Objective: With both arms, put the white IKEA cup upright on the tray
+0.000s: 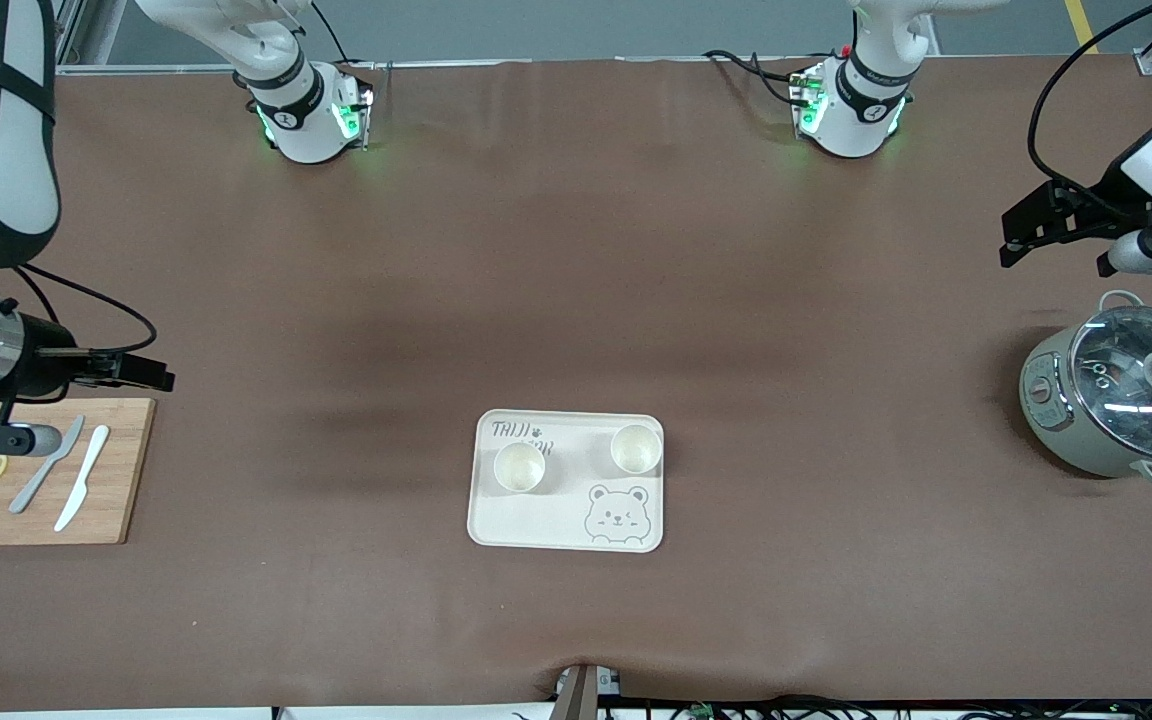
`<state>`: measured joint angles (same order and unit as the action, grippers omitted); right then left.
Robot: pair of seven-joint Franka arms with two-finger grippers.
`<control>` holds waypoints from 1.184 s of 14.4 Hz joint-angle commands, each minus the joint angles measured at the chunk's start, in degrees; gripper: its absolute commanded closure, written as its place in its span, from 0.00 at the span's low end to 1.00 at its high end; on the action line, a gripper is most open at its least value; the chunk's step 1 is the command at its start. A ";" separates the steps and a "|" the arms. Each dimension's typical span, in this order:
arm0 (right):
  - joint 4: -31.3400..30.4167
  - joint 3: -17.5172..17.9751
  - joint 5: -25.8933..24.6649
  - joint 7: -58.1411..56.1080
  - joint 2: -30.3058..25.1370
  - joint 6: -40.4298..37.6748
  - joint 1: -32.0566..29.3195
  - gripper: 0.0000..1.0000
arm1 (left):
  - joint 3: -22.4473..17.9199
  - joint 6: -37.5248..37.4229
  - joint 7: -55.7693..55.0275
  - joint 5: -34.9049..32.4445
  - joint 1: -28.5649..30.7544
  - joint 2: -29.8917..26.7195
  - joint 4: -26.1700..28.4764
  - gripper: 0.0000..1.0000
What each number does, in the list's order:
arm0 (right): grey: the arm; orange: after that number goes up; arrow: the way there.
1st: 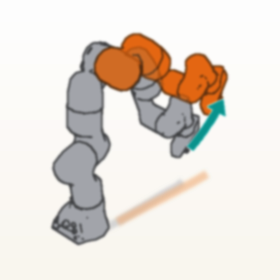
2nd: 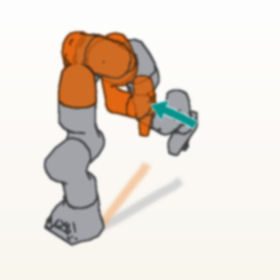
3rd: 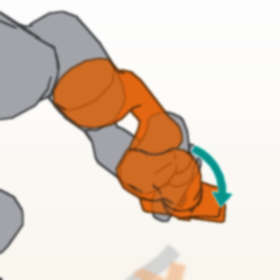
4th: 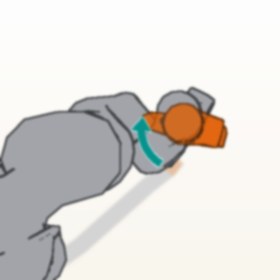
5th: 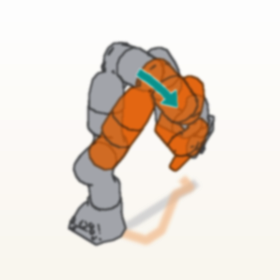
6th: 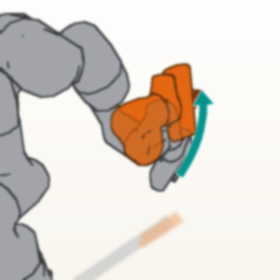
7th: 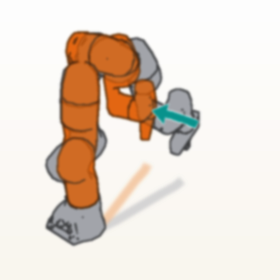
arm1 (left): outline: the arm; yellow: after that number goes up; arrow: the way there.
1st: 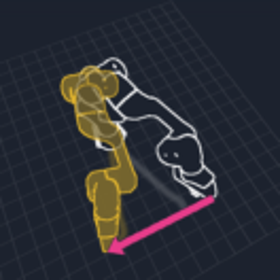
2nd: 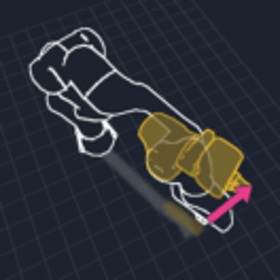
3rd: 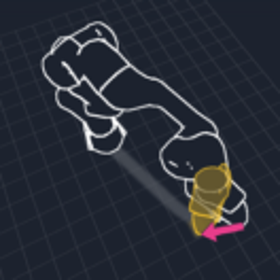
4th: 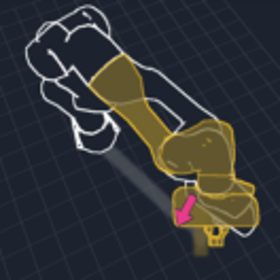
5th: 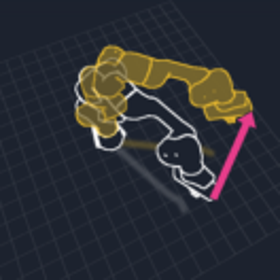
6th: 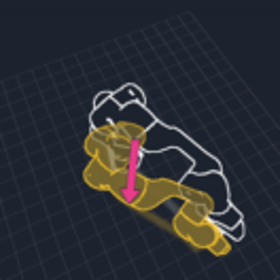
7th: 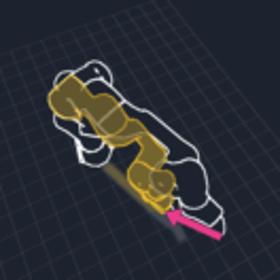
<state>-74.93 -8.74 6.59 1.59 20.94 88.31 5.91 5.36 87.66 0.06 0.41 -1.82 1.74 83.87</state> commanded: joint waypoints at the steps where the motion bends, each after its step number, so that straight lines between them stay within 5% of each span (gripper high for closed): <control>1: -0.04 0.65 -1.84 -2.64 -1.61 -1.12 -1.60 0.00 | 0.00 0.15 1.08 -0.06 0.24 0.28 -0.99 0.00; 17: -0.30 1.09 -4.13 -5.12 -3.27 3.09 -4.24 0.00 | 0.00 -2.49 3.37 -3.49 0.24 0.02 -0.81 0.00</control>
<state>-74.69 -8.53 3.51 -5.04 19.77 90.25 2.02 5.32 86.28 2.36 -1.89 -1.60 1.74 83.87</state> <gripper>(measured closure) 0.000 0.000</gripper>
